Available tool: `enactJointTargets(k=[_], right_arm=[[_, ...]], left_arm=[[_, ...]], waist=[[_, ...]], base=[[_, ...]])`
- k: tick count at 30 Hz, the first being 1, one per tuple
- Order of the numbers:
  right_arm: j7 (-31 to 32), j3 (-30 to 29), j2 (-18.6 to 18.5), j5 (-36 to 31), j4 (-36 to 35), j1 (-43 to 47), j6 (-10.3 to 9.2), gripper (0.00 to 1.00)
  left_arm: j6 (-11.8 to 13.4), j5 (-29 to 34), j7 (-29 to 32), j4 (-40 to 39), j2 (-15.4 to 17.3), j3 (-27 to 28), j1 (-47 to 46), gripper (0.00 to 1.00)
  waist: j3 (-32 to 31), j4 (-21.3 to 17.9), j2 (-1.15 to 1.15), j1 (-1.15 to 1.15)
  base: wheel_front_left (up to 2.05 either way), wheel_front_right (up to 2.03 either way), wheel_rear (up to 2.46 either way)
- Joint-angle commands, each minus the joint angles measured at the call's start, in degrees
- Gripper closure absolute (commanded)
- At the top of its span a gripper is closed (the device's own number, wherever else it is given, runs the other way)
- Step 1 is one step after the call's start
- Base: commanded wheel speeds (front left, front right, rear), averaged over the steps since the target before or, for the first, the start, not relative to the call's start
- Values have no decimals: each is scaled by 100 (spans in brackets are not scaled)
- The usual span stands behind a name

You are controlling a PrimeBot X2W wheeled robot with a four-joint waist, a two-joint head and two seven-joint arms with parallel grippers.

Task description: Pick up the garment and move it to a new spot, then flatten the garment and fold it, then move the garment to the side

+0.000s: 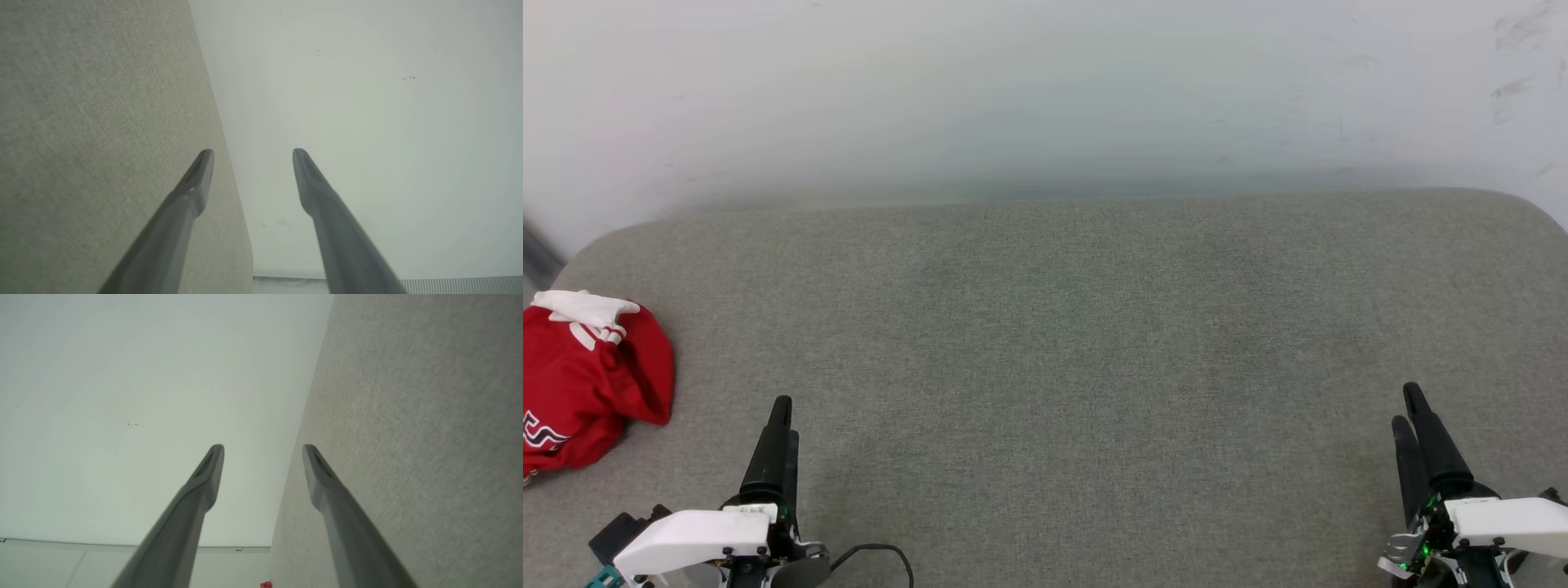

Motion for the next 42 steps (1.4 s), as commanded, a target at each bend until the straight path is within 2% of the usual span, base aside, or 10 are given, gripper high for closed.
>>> enactJointTargets(k=[1, 15, 26, 42], right_arm=[[-64, -40, -5, -248, -168, -51, 1, 0], [-400, 32, -4, -2099, -785, 22, 1, 0], [-609, 207, -3, -3349, -1068, 139, 1, 0], [-906, 318, -1, -4812, -1199, 309, 1, 0]], left_arm=[[42, 202, -69, -180, 11, 49, -122, 0], [668, 1950, -404, -812, 14, -234, 9, 0], [1018, 3125, -613, -1008, 16, -501, 111, 0], [1242, 4588, -908, -1117, 18, -736, 247, 0]], waist=[[3, 0, 0, 0], [45, 9, 0, 0], [45, 7, 0, 0], [41, 13, 0, 0]], base=[[0, 0, 0], [0, 0, 0], [0, 0, 0], [0, 0, 0]])
